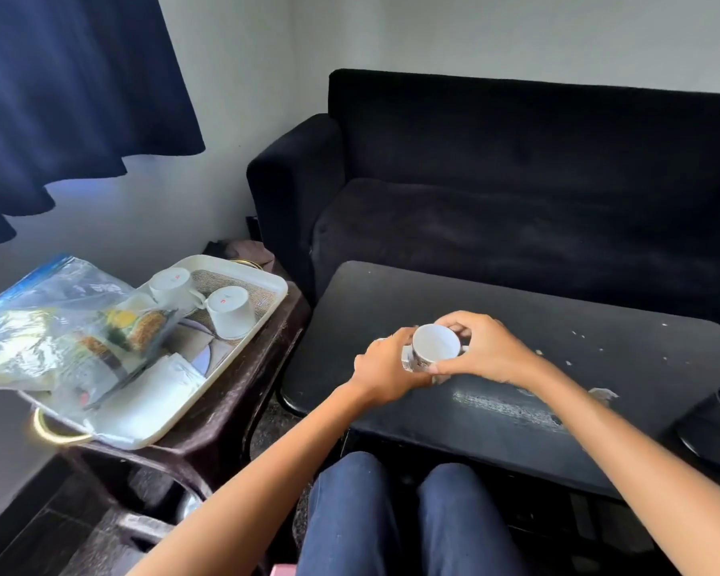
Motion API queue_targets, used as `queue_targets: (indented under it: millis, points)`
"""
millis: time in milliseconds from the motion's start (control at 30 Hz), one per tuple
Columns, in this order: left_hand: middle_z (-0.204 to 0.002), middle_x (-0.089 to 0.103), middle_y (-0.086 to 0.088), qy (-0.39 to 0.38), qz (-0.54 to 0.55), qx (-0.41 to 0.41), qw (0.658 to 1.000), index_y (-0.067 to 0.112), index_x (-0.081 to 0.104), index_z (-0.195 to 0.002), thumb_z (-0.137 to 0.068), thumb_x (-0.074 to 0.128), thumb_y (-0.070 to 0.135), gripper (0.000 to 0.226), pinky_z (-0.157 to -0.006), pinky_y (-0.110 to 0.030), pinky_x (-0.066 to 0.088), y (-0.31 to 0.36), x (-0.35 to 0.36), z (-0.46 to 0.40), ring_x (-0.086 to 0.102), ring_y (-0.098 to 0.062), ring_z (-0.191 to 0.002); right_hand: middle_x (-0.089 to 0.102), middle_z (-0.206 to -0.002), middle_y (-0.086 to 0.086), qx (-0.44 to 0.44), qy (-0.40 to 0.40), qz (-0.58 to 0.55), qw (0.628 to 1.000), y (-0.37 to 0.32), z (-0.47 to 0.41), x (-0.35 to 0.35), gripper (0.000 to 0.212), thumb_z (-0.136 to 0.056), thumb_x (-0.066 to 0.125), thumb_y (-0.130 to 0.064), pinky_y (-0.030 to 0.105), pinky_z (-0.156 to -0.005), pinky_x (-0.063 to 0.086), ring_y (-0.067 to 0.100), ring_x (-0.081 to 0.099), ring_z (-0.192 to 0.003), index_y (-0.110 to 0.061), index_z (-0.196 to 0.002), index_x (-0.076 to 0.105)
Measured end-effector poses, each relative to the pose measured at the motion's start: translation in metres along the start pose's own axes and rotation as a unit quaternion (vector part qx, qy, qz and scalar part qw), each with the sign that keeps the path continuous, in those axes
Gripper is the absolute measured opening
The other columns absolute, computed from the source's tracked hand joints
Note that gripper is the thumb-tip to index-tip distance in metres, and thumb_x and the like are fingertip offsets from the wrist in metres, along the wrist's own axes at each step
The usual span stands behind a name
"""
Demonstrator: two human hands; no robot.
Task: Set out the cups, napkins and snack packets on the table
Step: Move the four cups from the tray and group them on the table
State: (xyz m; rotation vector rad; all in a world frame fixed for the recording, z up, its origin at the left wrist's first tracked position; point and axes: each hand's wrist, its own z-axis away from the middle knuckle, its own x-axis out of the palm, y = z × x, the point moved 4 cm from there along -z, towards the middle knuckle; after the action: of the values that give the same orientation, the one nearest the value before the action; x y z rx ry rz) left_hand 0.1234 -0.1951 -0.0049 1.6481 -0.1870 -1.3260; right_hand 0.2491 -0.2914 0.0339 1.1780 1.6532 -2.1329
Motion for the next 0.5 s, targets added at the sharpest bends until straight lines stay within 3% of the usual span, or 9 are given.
queue_targets:
  millis: [100,233,400,500]
  points:
    - [-0.138,0.049,0.011,-0.004,-0.101,0.008,0.995,0.038,0.045,-0.133,-0.07,0.075,0.052,0.072,-0.102,-0.046,0.038,-0.004,0.014,-0.017,0.045,-0.02,-0.128,0.068,-0.097,-0.013,0.029,0.017,-0.007,0.999,0.03,-0.001,-0.002,0.056,-0.05,0.087,-0.032,0.035,-0.086,0.054,0.007,0.063,-0.093,-0.028,-0.101,0.064]
    - [-0.153,0.029,0.007,0.009,-0.162,-0.025,0.986,0.032,0.031,-0.144,-0.072,0.073,0.053,0.086,-0.107,-0.043,0.026,-0.022,0.016,-0.04,0.029,-0.021,-0.138,0.068,-0.099,-0.012,0.071,0.026,-0.026,0.997,0.064,-0.005,0.003,0.054,-0.053,0.086,-0.03,0.039,-0.088,0.054,0.01,0.064,-0.095,-0.028,-0.101,0.062]
    - [-0.154,0.031,0.002,-0.032,-0.227,-0.055,0.972,0.025,0.024,-0.148,-0.073,0.068,0.059,0.093,-0.116,-0.045,0.015,-0.042,0.017,-0.073,0.026,-0.021,-0.142,0.067,-0.101,-0.014,0.108,0.03,-0.034,0.993,0.093,-0.016,0.014,0.055,-0.053,0.083,-0.032,0.04,-0.089,0.053,0.012,0.063,-0.097,-0.032,-0.102,0.06]
    - [-0.147,0.042,-0.001,-0.061,-0.257,-0.063,0.962,0.025,0.027,-0.147,-0.074,0.065,0.062,0.09,-0.116,-0.05,0.004,-0.053,0.02,-0.085,0.029,-0.021,-0.14,0.067,-0.101,-0.015,0.112,0.028,-0.051,0.992,0.106,-0.025,0.022,0.051,-0.054,0.082,-0.029,0.039,-0.088,0.053,0.012,0.063,-0.098,-0.033,-0.101,0.061]
